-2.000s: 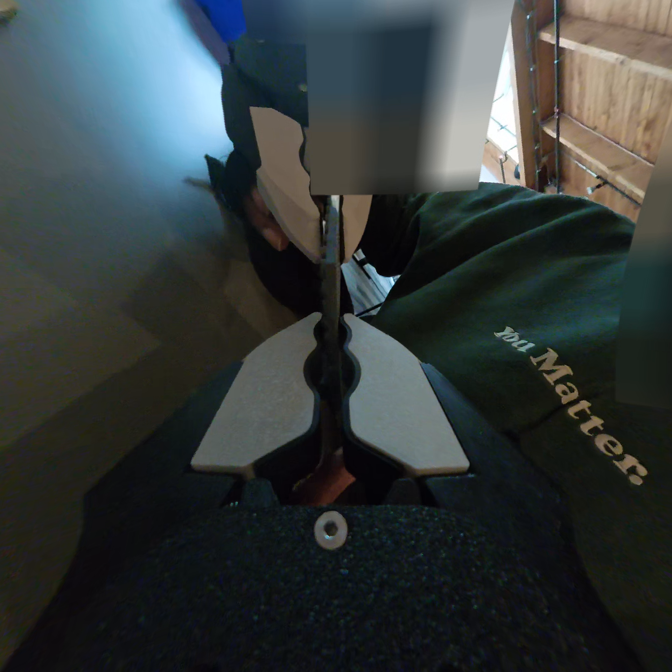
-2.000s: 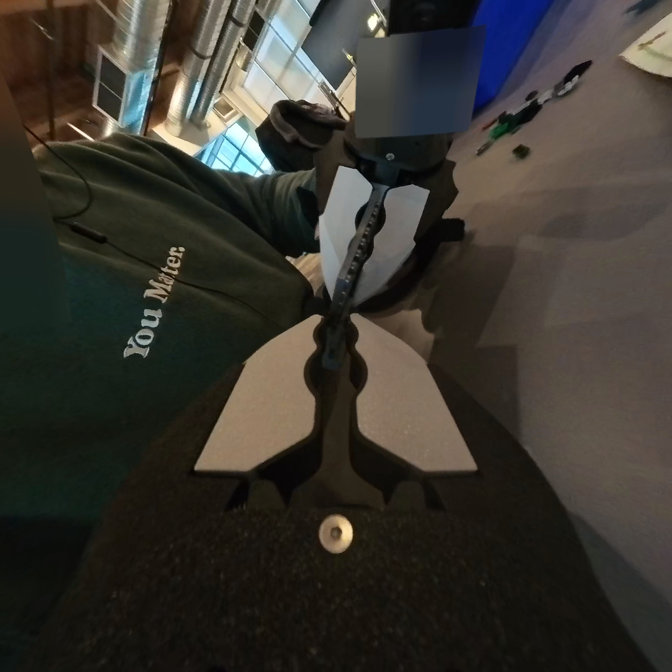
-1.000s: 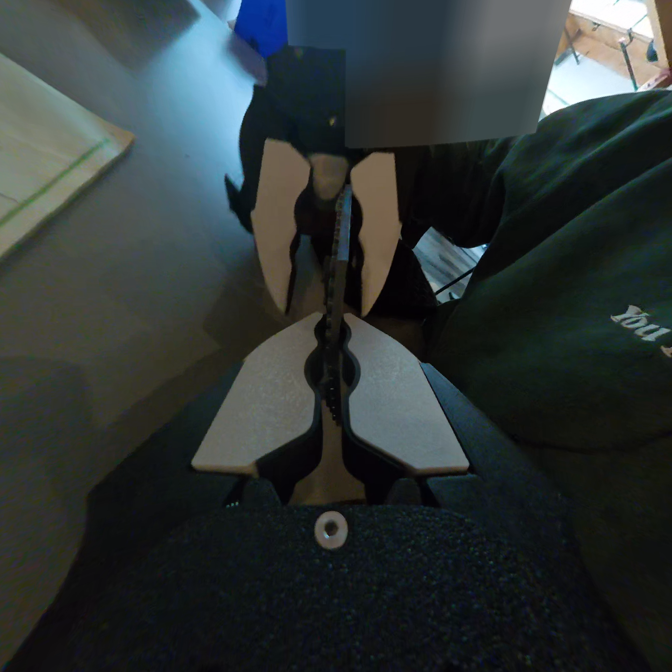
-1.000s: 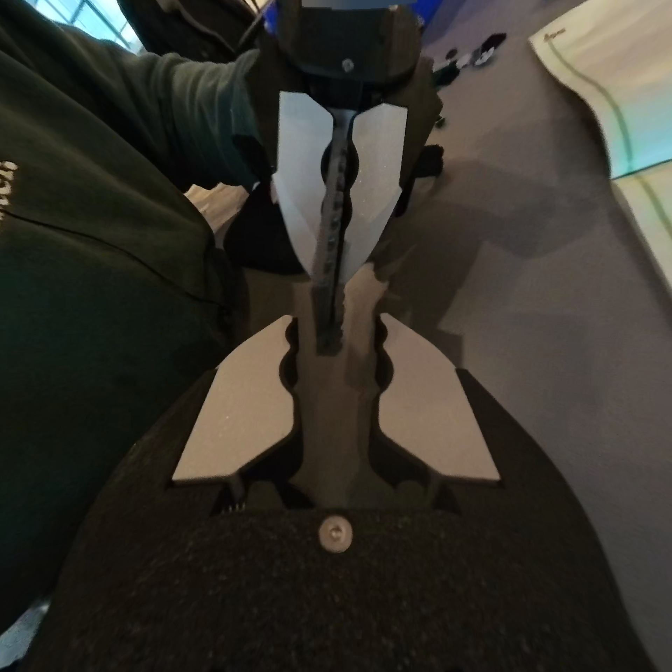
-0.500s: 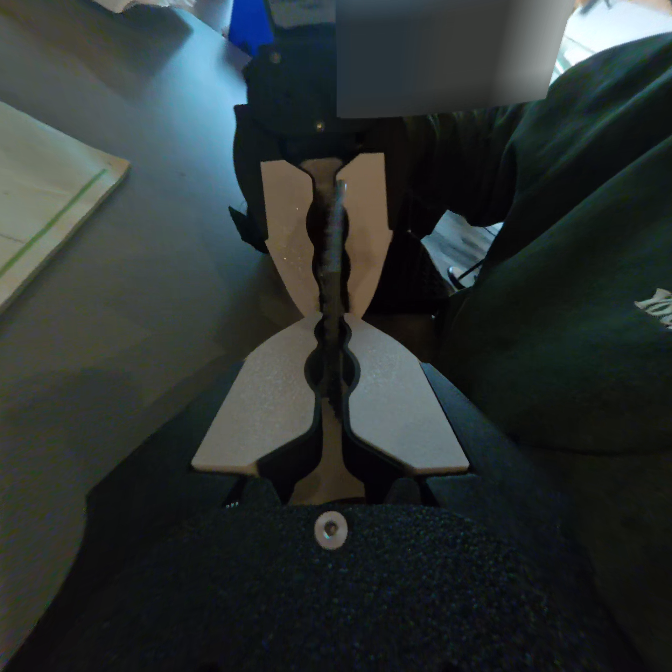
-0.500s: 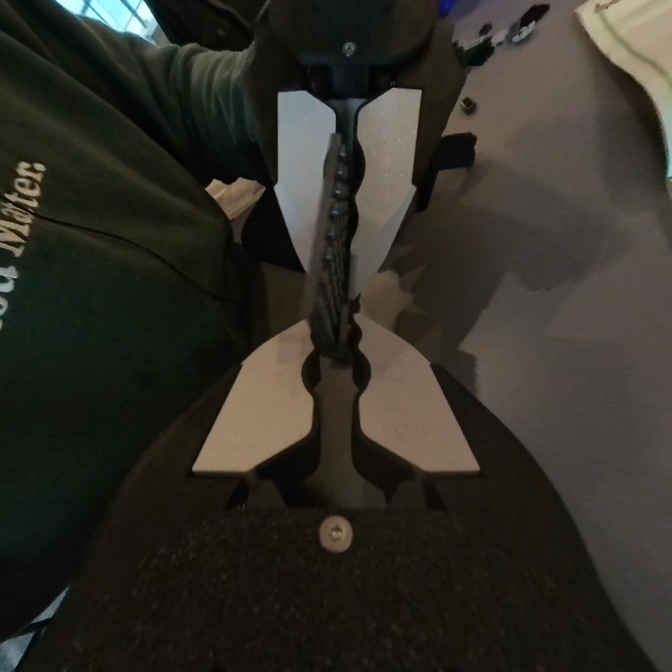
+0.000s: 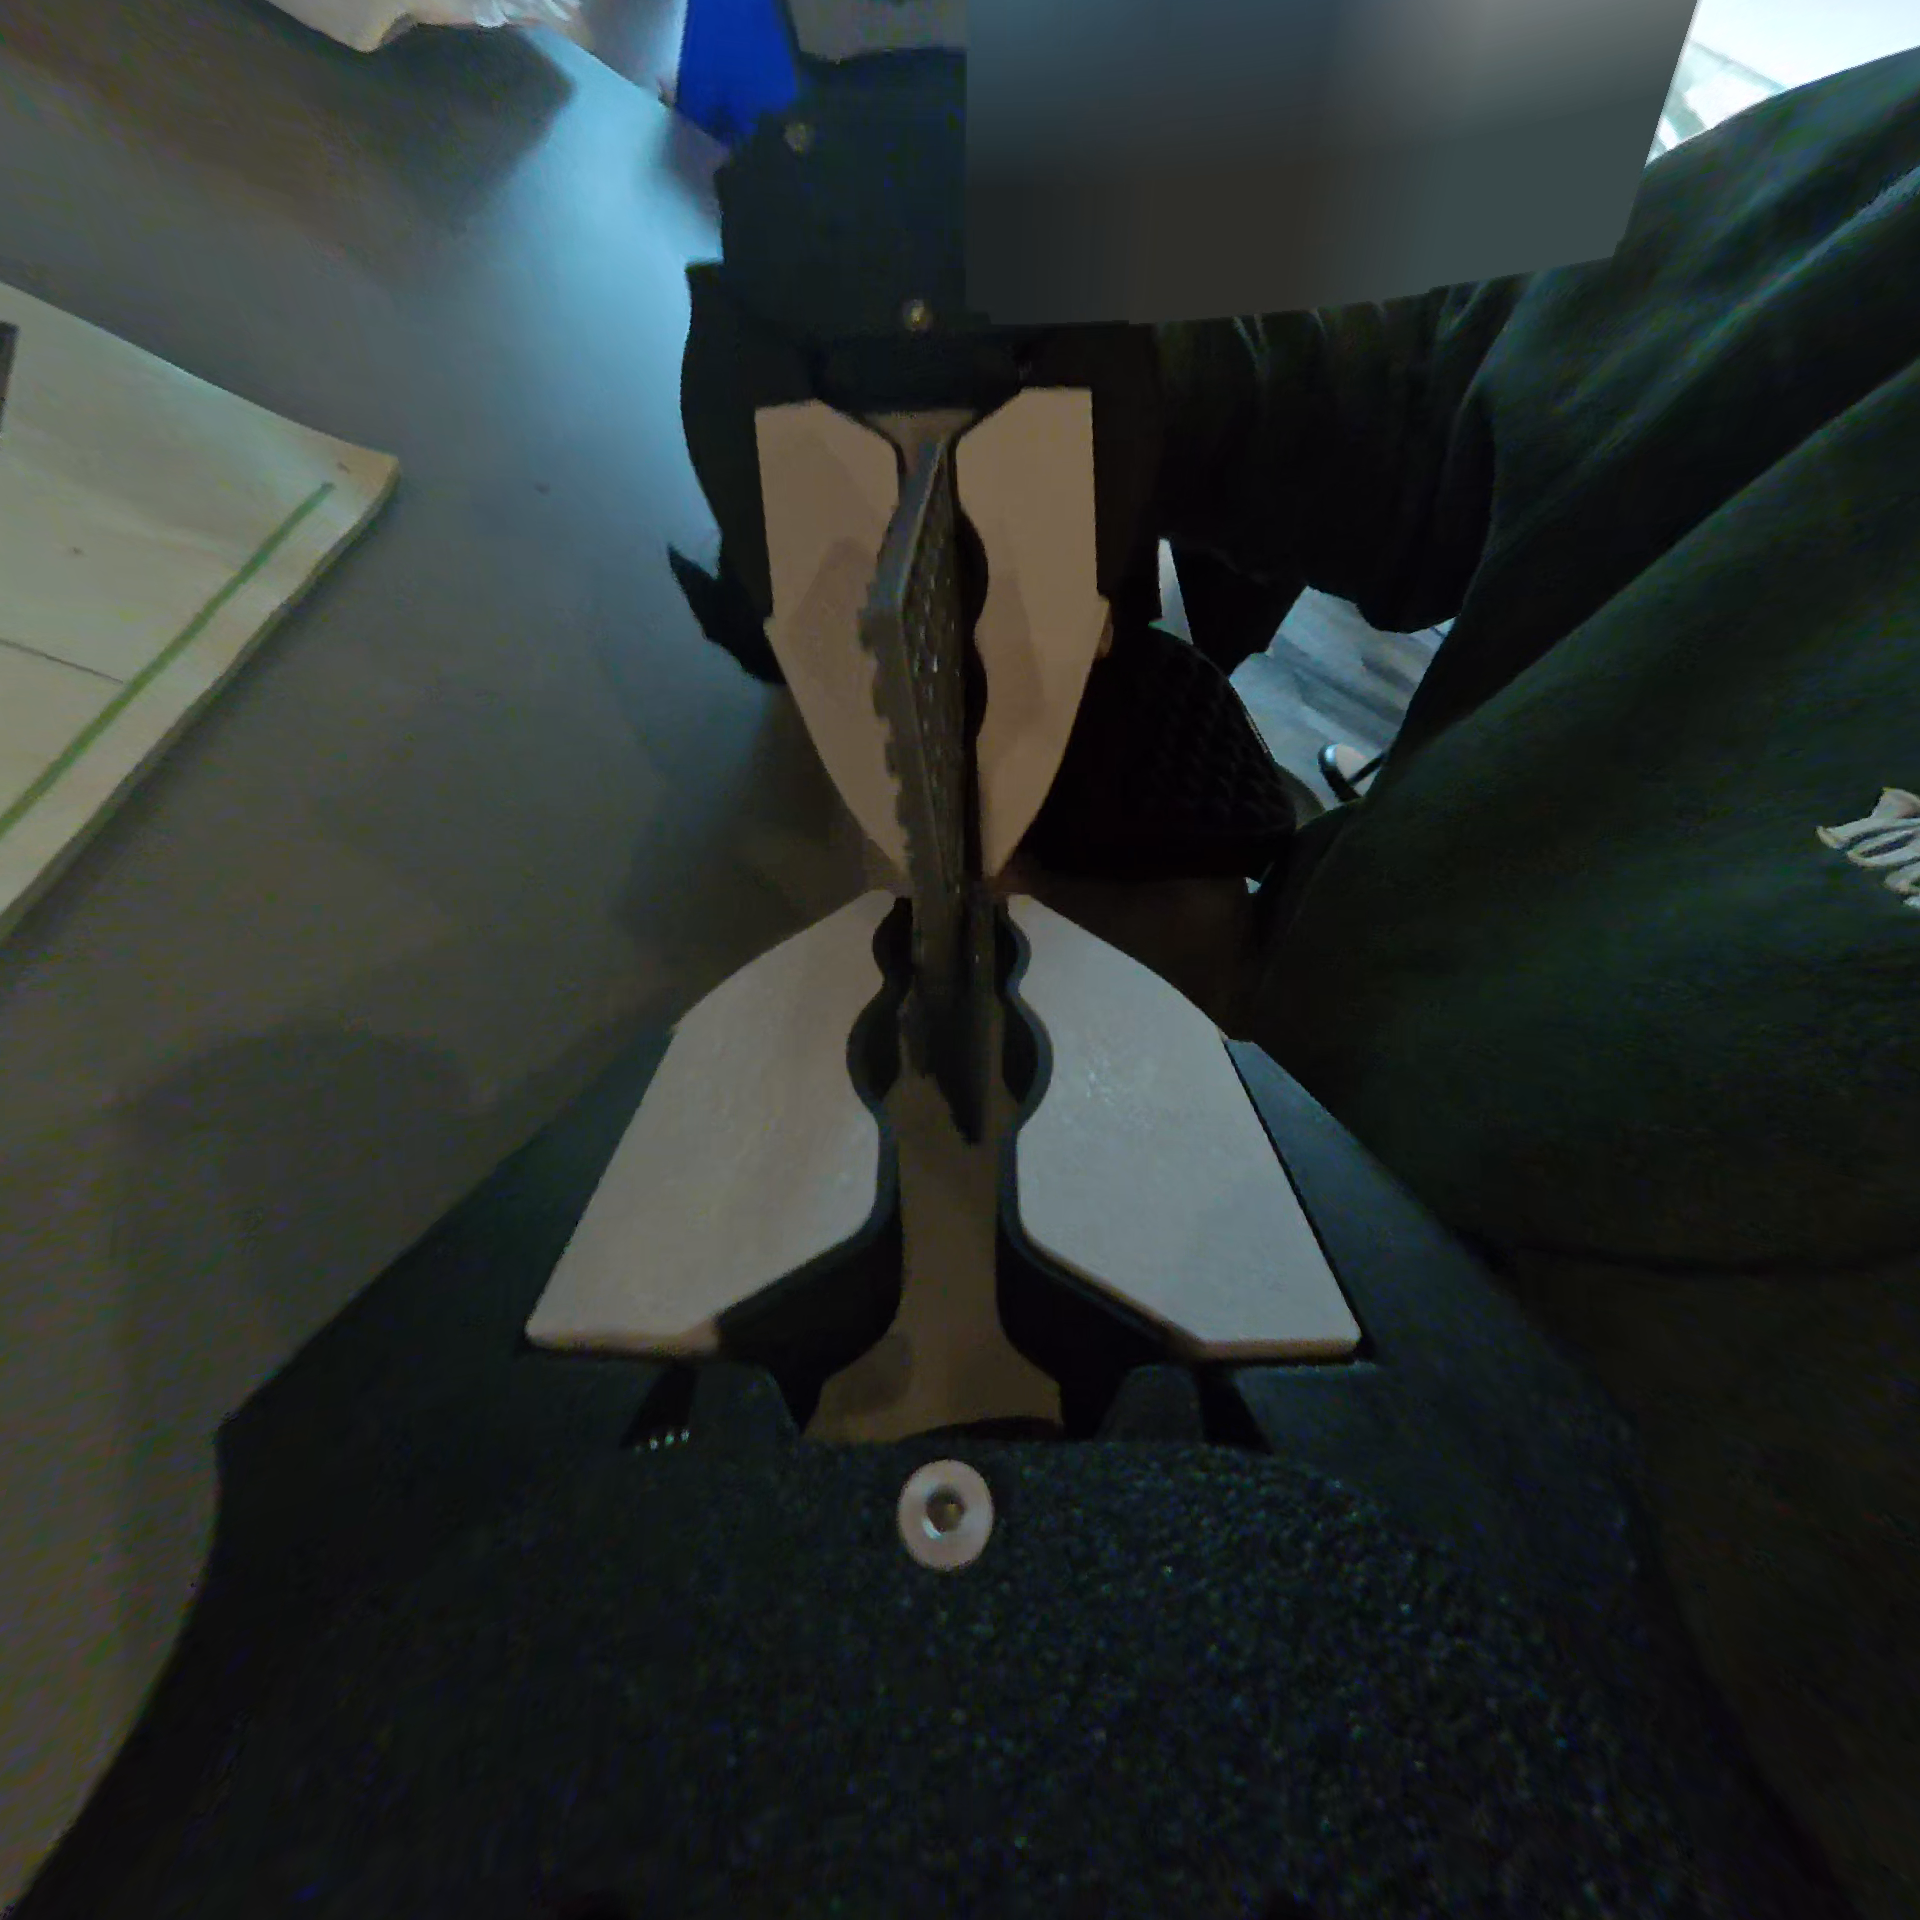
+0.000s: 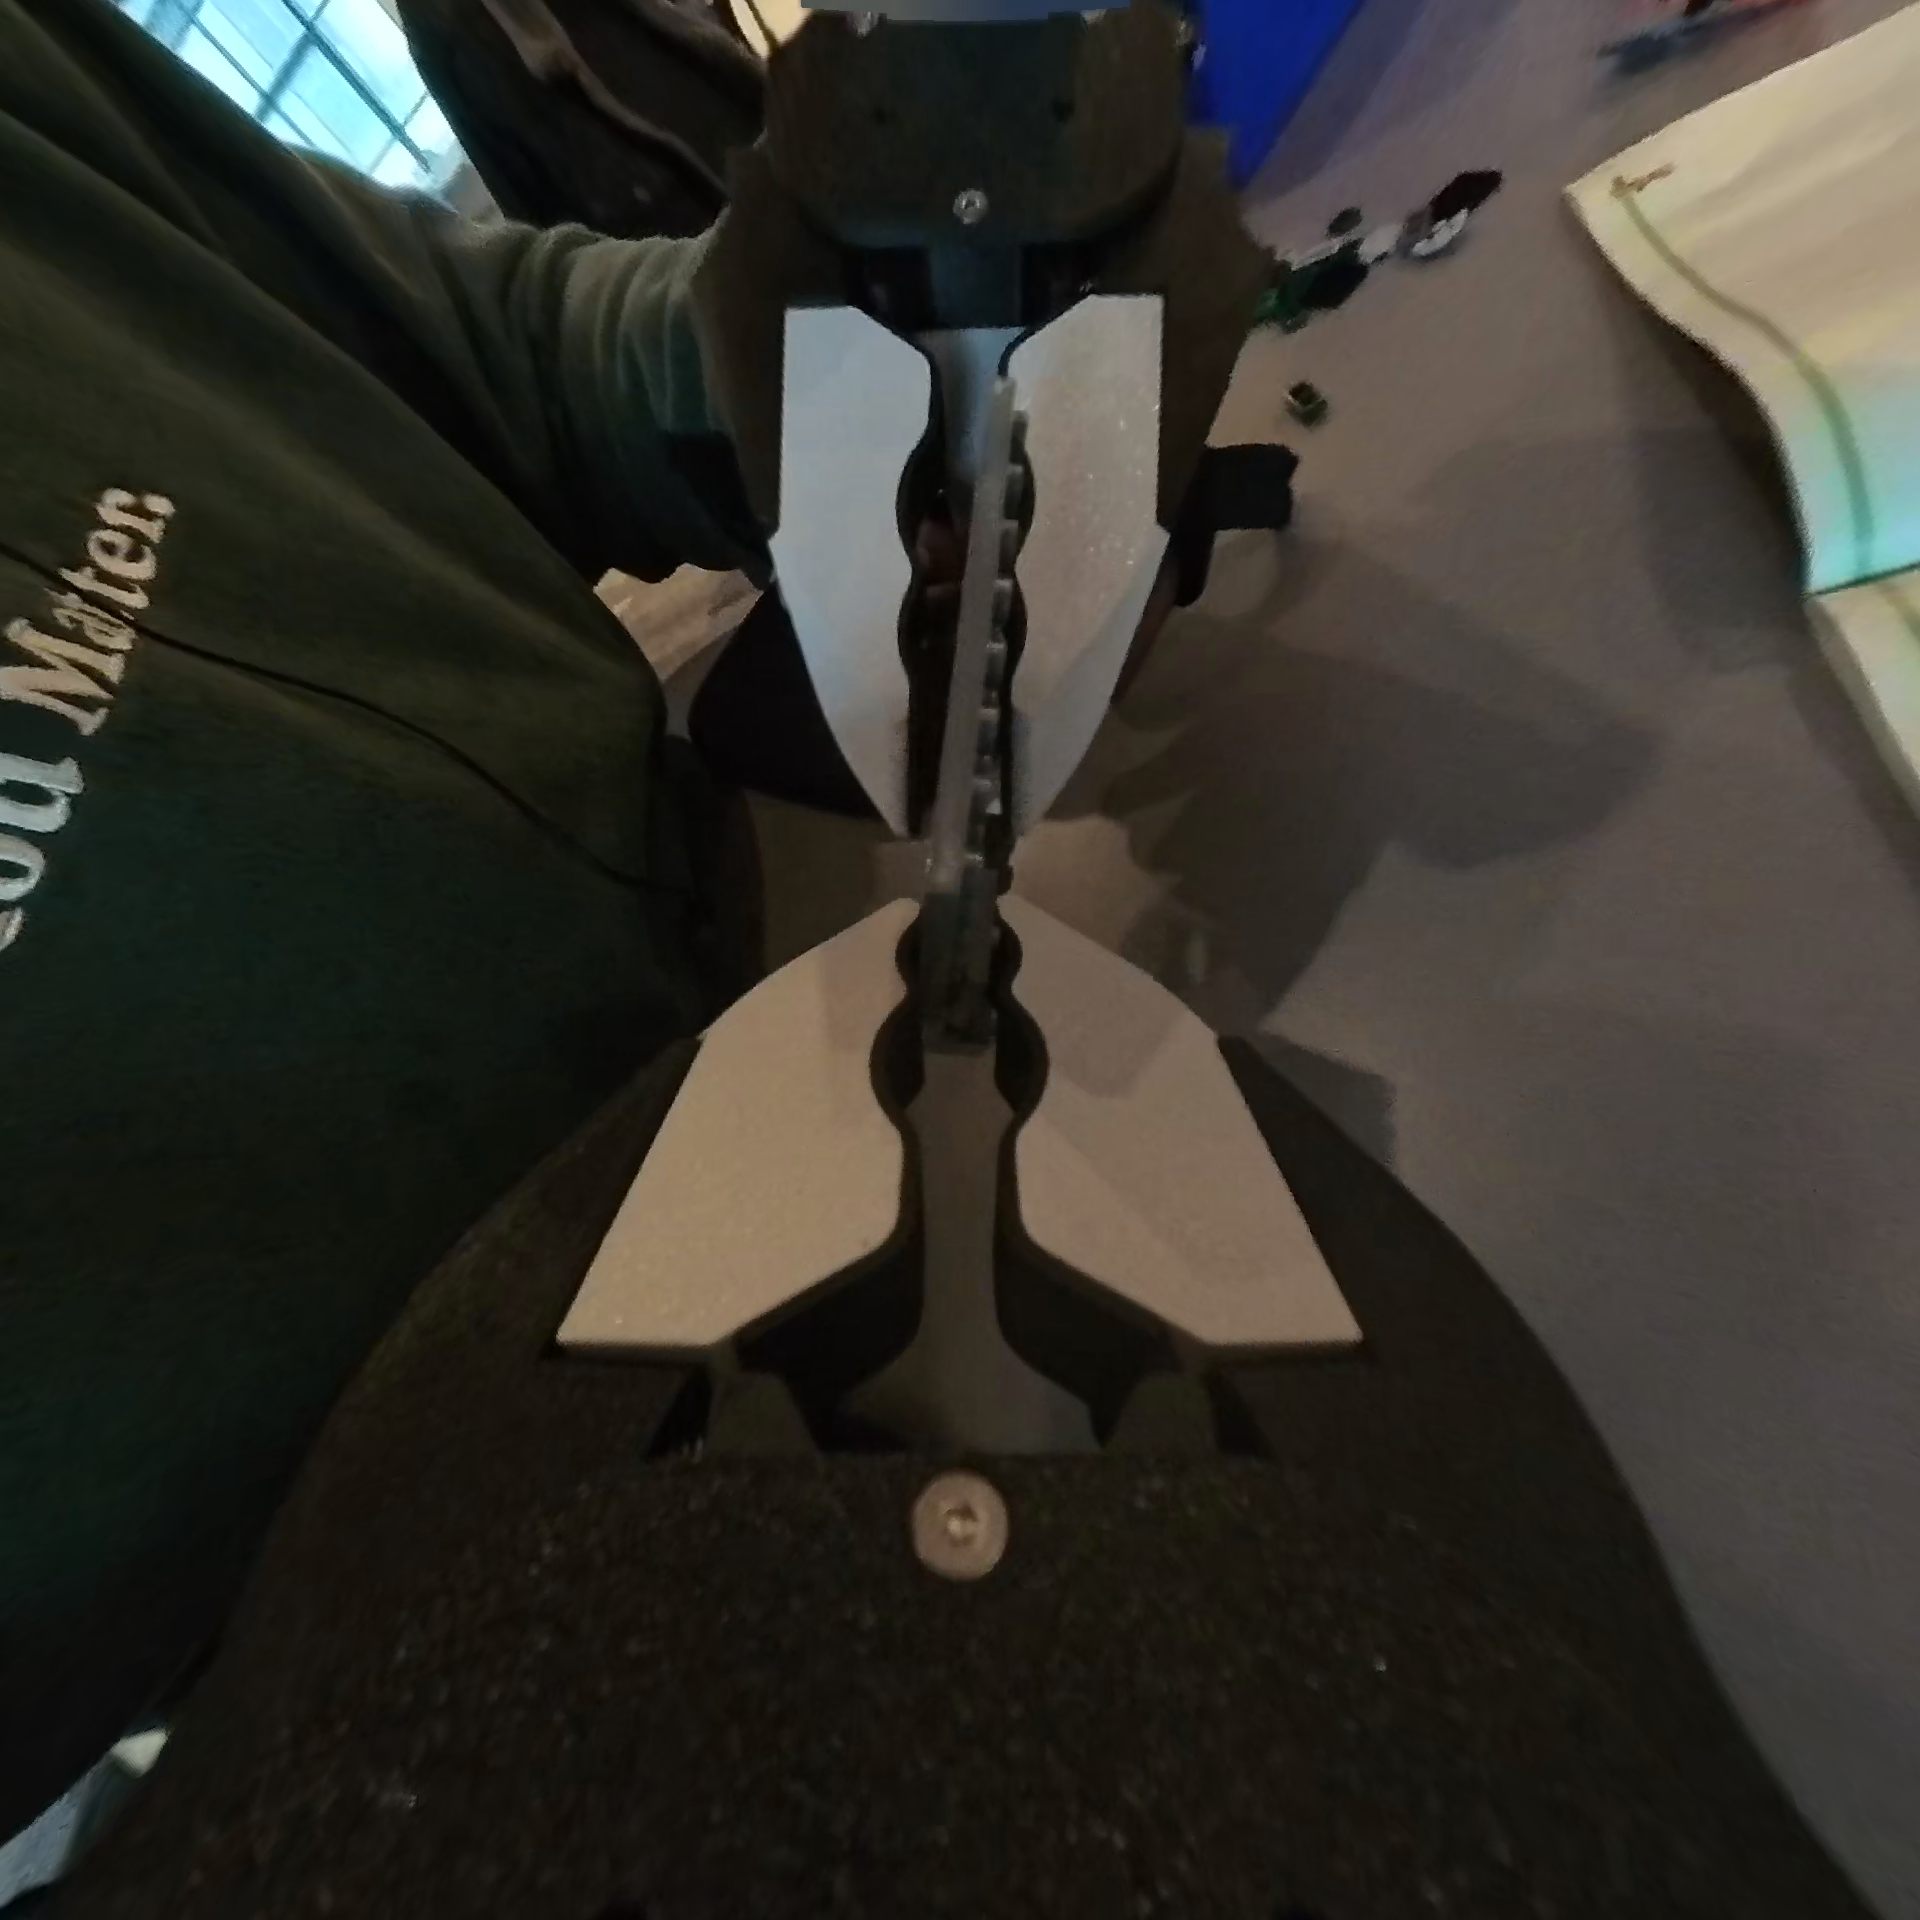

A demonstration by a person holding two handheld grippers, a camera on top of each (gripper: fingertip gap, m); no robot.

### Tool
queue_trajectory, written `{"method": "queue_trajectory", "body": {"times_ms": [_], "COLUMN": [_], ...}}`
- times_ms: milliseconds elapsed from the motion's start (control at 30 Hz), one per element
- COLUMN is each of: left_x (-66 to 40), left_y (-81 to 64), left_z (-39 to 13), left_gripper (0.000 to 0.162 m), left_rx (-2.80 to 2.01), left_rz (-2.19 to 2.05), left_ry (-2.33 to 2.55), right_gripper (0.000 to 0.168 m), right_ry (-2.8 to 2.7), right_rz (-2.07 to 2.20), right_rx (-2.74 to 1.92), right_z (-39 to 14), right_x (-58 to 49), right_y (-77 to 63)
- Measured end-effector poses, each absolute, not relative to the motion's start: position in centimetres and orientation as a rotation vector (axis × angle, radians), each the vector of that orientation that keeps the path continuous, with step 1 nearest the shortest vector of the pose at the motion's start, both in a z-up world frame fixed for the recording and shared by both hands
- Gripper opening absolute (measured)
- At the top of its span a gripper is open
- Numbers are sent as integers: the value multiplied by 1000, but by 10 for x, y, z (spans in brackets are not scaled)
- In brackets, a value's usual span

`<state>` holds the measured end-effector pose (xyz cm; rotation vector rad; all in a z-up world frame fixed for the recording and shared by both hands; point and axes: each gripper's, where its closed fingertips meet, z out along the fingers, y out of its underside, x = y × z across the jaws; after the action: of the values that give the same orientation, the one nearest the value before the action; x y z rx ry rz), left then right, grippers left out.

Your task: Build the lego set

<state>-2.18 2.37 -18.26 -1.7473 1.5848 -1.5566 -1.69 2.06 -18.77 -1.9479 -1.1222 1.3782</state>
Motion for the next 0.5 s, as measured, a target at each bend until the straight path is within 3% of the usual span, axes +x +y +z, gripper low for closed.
{"method": "queue_trajectory", "body": {"times_ms": [133,500], "left_x": [-23,-19], "left_y": [26,27], "left_z": [-181,-175], "left_gripper": [8,8], "left_rx": [-1748,-1748], "left_rz": [-1548,-1584], "left_ry": [1545,1477], "right_gripper": [8,9], "right_ry": [-1120,-1107], "right_rz": [1384,1352], "right_rx": [-1945,-1971], "right_z": [-182,-181], "right_x": [-14,-14], "right_y": [23,24]}}
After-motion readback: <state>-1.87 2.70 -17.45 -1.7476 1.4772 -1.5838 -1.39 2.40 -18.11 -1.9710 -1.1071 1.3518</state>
